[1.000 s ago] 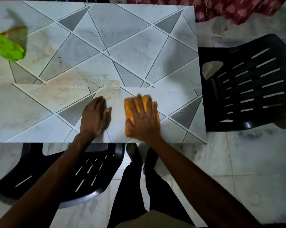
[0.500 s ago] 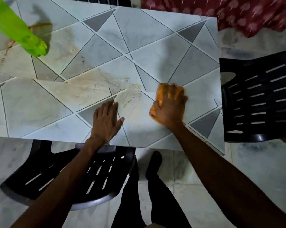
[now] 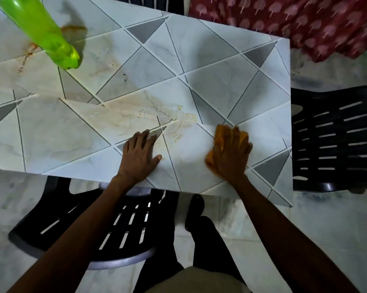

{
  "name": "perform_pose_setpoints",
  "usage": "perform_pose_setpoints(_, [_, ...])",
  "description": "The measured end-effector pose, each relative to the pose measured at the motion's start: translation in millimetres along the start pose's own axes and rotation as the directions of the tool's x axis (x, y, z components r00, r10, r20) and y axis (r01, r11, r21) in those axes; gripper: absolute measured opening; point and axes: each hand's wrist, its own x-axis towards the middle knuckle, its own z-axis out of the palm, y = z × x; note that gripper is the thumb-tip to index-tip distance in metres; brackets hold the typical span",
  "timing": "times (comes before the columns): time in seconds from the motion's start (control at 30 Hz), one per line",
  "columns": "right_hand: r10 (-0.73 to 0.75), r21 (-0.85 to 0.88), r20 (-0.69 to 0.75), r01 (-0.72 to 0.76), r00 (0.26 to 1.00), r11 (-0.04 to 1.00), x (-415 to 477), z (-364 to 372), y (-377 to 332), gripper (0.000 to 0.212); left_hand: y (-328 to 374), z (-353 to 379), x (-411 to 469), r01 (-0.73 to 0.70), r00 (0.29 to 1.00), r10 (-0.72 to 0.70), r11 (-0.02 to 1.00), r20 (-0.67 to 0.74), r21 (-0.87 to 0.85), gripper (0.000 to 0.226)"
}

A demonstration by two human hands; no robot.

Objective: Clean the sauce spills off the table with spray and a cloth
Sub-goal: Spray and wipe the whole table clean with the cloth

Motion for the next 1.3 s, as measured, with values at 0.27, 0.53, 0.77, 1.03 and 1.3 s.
perform_pose_setpoints(0.27, [-0.329, -0.032, 0.034, 0.330, 0.944, 0.943, 15, -5, -138, 0.083, -18, -2, -4, 0.031, 0.997, -0.036, 0.997, -0.070, -0.064, 0.063])
perform_pose_setpoints(0.53, [-0.535, -0.082, 0.130, 0.547, 0.834, 0.833, 23, -8, -34, 0.077, -36, -14, 19, 0.217, 0.957, -0.238, 0.967, -0.166, -0.137, 0.056])
perform_pose_setpoints(0.77, [-0.494, -0.160, 0.055, 0.496, 0.868, 0.854, 211, -43, -128, 0.079, -27, -10, 23, 0.317, 0.919, -0.350, 0.930, -0.183, -0.187, 0.060])
perform_pose_setpoints(1.03, [-0.659, -0.078, 0.072, 0.663, 0.749, 0.745, 151, -33, -163, 0.086, -27, -8, 26, 0.342, 0.890, -0.410, 0.890, -0.199, -0.302, 0.063])
perform_pose_setpoints(1.3, [-0.875, -0.015, 0.278, 0.912, 0.397, 0.410, 65, -36, -70, 0.088, -19, -10, 31, 0.353, 0.869, -0.454, 0.847, -0.196, -0.398, 0.060])
